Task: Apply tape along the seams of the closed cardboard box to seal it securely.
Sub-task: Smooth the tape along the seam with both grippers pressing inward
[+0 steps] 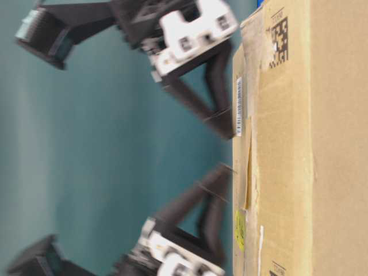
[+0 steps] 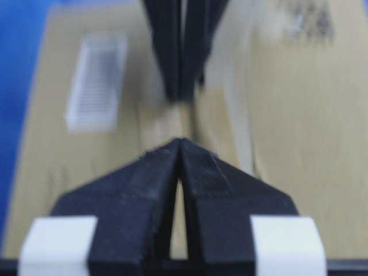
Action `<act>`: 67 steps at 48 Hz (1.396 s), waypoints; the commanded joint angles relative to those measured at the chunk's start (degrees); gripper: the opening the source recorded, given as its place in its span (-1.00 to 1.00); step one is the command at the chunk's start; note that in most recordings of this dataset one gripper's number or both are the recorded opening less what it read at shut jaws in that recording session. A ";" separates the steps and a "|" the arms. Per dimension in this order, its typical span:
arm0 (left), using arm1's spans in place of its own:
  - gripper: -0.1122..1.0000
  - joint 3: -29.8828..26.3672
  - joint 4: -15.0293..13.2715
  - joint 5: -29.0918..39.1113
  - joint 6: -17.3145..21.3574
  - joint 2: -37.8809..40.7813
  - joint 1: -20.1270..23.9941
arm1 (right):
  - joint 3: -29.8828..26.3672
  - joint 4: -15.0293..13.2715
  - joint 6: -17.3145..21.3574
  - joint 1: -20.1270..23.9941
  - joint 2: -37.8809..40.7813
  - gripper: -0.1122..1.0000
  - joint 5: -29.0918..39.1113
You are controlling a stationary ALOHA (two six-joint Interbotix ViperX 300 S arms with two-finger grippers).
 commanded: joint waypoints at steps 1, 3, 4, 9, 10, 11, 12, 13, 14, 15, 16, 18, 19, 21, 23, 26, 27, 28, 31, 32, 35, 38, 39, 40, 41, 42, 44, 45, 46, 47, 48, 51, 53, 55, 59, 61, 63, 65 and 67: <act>-0.80 -2.81 0.18 -0.97 2.02 -1.49 -0.79 | -2.20 -0.18 -0.18 0.09 -1.58 -0.78 -1.93; -0.80 -3.43 0.18 -0.97 2.37 -1.23 -1.05 | -2.55 -0.18 -0.35 0.00 -1.32 -0.78 -2.46; -0.80 -3.60 0.18 -0.97 2.37 -1.14 -1.23 | -2.72 -0.18 -0.35 0.00 -1.23 -0.78 -2.64; -0.80 -3.52 0.18 -0.53 1.85 -0.88 -2.20 | -3.60 -0.18 -0.35 0.09 -0.26 -0.78 -2.72; -0.80 -3.34 0.18 -0.35 1.23 -0.97 -2.29 | -3.69 -0.18 -0.35 0.09 -0.09 -0.78 -2.72; -0.80 -3.16 0.18 -0.26 1.05 -1.05 -2.37 | -3.78 -0.18 -0.35 0.09 0.09 -0.78 -2.72; -0.80 -2.90 0.18 -0.09 0.62 -1.14 -2.64 | -3.87 -0.18 -0.35 0.09 0.35 -0.78 -2.72; -0.80 -2.64 0.18 -0.09 0.26 -1.14 -2.81 | -4.04 -0.18 -0.35 0.09 0.53 -0.78 -2.72; -0.80 -2.37 0.18 0.00 -0.09 -1.14 -2.81 | -4.13 -0.18 -0.35 0.18 0.88 -0.78 -2.72; -0.80 -2.11 0.18 -0.09 -0.44 -1.23 -2.90 | -4.31 -0.18 -0.35 0.18 1.14 -0.78 -2.72; -0.80 -1.76 0.09 -0.09 -0.62 -1.23 -2.90 | -4.48 -0.18 -0.35 0.18 1.49 -0.78 -2.72; -0.80 -1.14 -0.09 -0.09 -0.79 -1.05 -2.99 | -5.01 -0.18 -0.35 0.26 2.37 -0.78 -2.72; -0.80 -0.88 -0.18 -0.09 -0.97 -1.05 -2.99 | -5.19 -0.09 -0.35 0.35 2.81 -0.78 -2.72; -0.80 -0.26 -0.18 -0.18 -1.23 -0.88 -2.99 | -5.71 -0.09 -0.26 0.44 3.60 -0.78 -2.72; -0.80 0.18 -0.18 -0.09 -1.67 -0.70 -2.99 | -6.15 -0.09 -0.26 0.62 4.48 -0.78 -2.72; -0.80 1.05 -0.18 -0.26 -2.55 -0.53 -2.99 | -6.77 0.09 -0.18 0.88 5.89 -0.78 -2.72; -0.80 1.32 -0.18 -0.35 -2.81 -0.35 -2.99 | -6.94 0.09 0.00 0.97 6.24 -0.78 -2.72; -0.80 1.58 -0.18 -0.44 -2.99 -0.26 -2.99 | -7.12 0.09 0.09 1.05 6.68 -0.78 -2.72; -0.80 2.29 -0.18 -0.62 -3.52 0.00 -2.99 | -7.29 0.18 0.35 1.41 7.73 -0.78 -2.72; -0.80 2.55 -0.18 -0.70 -3.60 0.26 -2.99 | -7.29 0.35 0.44 1.49 8.09 -0.78 -2.72; -0.80 3.08 -0.18 -1.14 -4.22 0.88 -2.99 | -6.94 0.97 0.44 1.85 8.70 -0.78 -2.72; -0.80 3.25 -0.18 -1.67 -5.36 2.02 -3.08 | -6.59 1.85 0.53 2.20 8.96 -0.78 -2.72; -0.80 3.25 -0.26 -1.67 -5.71 2.29 -3.08 | -6.42 2.20 0.44 2.46 9.05 -0.78 -2.72; -0.80 3.25 -0.26 -1.67 -6.06 2.72 -3.08 | -6.24 2.46 0.44 2.64 9.14 -0.78 -2.72; -0.80 3.25 -0.18 -1.67 -6.42 2.99 -3.25 | -5.89 2.90 0.53 2.90 9.14 -0.78 -2.72; -0.80 3.25 -0.26 -1.67 -6.59 3.25 -3.25 | -5.54 3.08 0.44 3.08 9.14 -0.78 -2.72; -0.80 3.25 -0.18 -1.67 -6.86 3.60 -3.43 | -4.92 3.60 0.44 3.34 9.05 -0.78 -2.72; -0.80 3.25 -0.26 -1.76 -6.94 3.78 -3.52 | -4.57 3.96 0.44 3.52 9.05 -0.78 -2.72; -0.80 3.25 -0.26 -1.67 -7.03 3.96 -3.60 | -4.31 4.39 0.44 3.60 9.05 -0.78 -2.72; -0.80 3.34 -0.26 -1.67 -7.03 3.96 -3.60 | -3.96 4.75 0.53 3.69 9.05 -0.78 -2.72; -0.80 3.43 -0.26 -1.67 -7.21 3.96 -3.60 | -3.69 5.10 0.44 3.87 9.05 -0.78 -2.72; -0.80 3.87 -0.26 -1.67 -7.21 3.78 -3.60 | -2.81 6.06 0.44 4.13 9.05 -0.78 -2.81; -0.80 4.13 -0.18 -1.67 -7.29 3.52 -3.60 | -2.02 6.77 0.53 4.39 8.88 -0.78 -2.72; -0.80 4.48 -0.26 -1.67 -7.29 3.43 -3.60 | -1.32 7.12 0.53 4.57 8.70 -0.78 -2.72; -0.80 5.27 -0.18 -1.32 -7.38 3.08 -3.52 | 0.09 7.91 0.44 5.01 8.00 -0.78 -2.72; -0.80 5.98 -0.18 -1.05 -7.38 2.72 -3.60 | 0.97 8.17 0.44 5.10 7.47 -0.78 -2.99; -0.80 6.68 -0.18 -0.88 -7.38 2.29 -3.60 | 2.02 8.61 0.53 5.10 6.86 -0.78 -2.99; -0.80 7.73 -0.26 -0.62 -7.29 1.67 -3.60 | 2.90 9.05 0.53 5.19 6.33 -0.78 -3.16; -0.80 8.61 -0.26 -0.62 -7.38 1.14 -3.60 | 3.78 9.40 0.44 5.19 5.89 -0.78 -3.52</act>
